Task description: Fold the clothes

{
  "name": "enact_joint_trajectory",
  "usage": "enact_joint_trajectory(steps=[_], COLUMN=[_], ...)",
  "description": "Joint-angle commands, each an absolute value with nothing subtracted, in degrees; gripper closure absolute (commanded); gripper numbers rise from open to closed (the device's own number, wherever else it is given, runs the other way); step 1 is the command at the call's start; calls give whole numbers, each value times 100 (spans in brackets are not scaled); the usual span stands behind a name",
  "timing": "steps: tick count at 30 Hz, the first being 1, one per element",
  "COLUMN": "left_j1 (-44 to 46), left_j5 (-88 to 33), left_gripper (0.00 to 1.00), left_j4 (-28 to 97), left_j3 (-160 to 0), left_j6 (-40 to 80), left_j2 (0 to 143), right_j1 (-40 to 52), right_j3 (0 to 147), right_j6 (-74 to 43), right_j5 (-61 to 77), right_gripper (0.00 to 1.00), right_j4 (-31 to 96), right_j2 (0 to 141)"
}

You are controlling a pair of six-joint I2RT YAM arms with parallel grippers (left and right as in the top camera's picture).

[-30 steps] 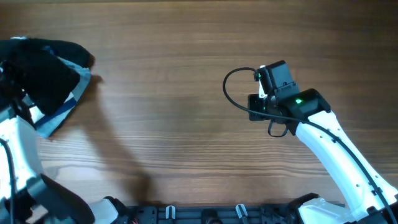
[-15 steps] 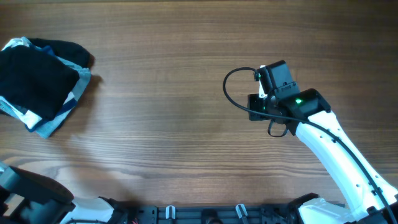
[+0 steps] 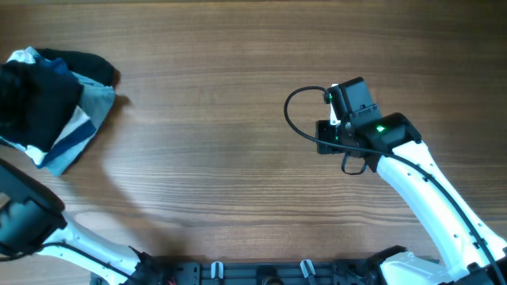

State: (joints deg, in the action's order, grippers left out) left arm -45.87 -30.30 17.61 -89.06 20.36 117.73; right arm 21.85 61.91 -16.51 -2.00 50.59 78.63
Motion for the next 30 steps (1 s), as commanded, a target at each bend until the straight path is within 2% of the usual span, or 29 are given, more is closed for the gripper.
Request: enact_joint_trajectory(steps=[1,4,6,8,11,15,18,20,23,27,30], left_j1=[-4606,-4609,-4569,-4449,-3903,-2349,-910,-276,276,390,392], left_j5=[-2980,-3485,-3505,-3439,-3354,-2893,-1861,-1151,-799,-803,-801], left_gripper=[0,0,0,0,0,0,0,0,0,0,0], left_j4=[1732,1498,1490,1450,1612,2370,3227,3894,5502,7913,8678], left_j3=[-8812,-9008,-9113,-9120,-9120,-9120,-9113,-9109,-9109,-9109,-9109], left_j6=[1966,1970,1968,1898,1619,1194,624,617,622,644,644], left_j2=[12234,11815,11242,10737,10313,10331,10503,10573,10575,10575,10514], right_j1=[2167,2167,2167,2167,2167,2161,1831,1494,1098,1009,1009], right_j3=[6267,6267,6267,6267,6267,6263,6263,6263,6263,6263,6257], right_j6=[-1708,-1691,-1697,-1693,-1684,-1671,-1730,-1815,-1817,-1822,-2014], right_j5=[-301,-301,-294,-45,287,283,290,362,617,775,735], right_gripper=[53,50,30,1,0,0,0,0,0,0,0], right_j4=[5063,5063,4991,4707,4147,3336,2825,2781,3417,5068,5857], right_j2=[7778,7778,7778,7778,7778,7824,8034,8237,8451,8453,8298])
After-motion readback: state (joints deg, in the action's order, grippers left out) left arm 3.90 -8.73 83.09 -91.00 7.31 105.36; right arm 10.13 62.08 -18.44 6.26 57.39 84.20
